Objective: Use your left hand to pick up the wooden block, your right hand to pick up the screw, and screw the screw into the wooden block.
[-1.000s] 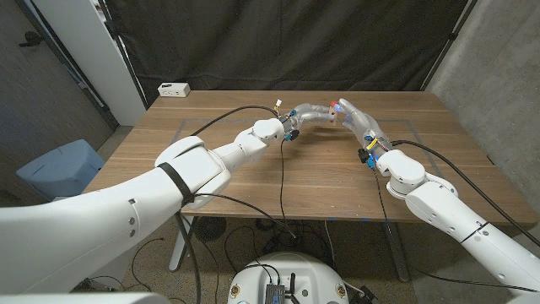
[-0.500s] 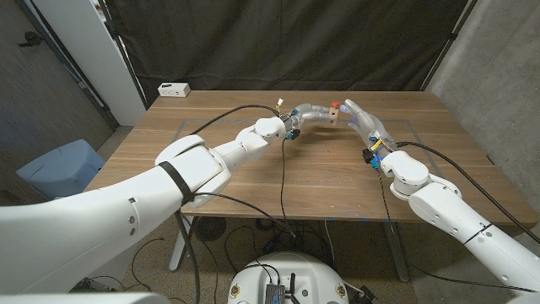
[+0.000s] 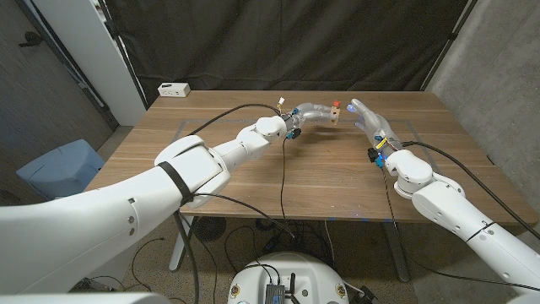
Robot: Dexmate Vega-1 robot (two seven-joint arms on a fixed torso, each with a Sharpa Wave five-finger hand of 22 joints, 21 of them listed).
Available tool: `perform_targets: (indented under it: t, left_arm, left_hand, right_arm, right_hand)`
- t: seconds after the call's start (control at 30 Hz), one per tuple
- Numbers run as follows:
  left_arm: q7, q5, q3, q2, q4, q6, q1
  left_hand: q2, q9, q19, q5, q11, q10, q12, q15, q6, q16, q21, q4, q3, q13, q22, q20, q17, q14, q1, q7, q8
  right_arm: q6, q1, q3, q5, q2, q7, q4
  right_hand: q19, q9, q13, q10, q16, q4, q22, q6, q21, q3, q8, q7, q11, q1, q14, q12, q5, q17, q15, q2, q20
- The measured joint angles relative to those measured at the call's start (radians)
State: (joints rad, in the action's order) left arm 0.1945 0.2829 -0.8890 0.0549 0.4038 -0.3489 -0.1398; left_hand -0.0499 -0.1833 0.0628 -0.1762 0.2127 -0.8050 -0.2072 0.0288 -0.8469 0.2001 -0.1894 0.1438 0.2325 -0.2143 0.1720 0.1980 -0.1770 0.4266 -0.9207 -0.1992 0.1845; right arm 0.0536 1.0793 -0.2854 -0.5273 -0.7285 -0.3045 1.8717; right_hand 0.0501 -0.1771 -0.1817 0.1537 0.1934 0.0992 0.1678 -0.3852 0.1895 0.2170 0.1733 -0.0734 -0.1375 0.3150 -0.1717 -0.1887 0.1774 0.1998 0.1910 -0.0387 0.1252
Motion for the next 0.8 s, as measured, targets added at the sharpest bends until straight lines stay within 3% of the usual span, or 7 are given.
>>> perform_targets:
  t: [0.8]
  left_arm:
    - [0.005,-0.003,-0.006,0.001,0.000,-0.009,0.005]
  left_hand:
    - [0.006,-0.001,0.000,0.000,0.000,0.000,0.000,0.000,0.000,0.000,0.000,0.000,0.000,0.000,0.000,0.000,0.000,0.000,0.006,0.000,0.000]
  right_arm:
    - [-0.023,-0.065,-0.015,-0.006,0.014,0.049,-0.077]
  right_hand:
    - [-0.004,0.000,0.000,0.015,0.000,0.004,0.000,0.039,0.000,-0.004,0.000,-0.004,-0.004,-0.004,0.000,0.000,0.000,0.003,0.000,-0.004,0.004]
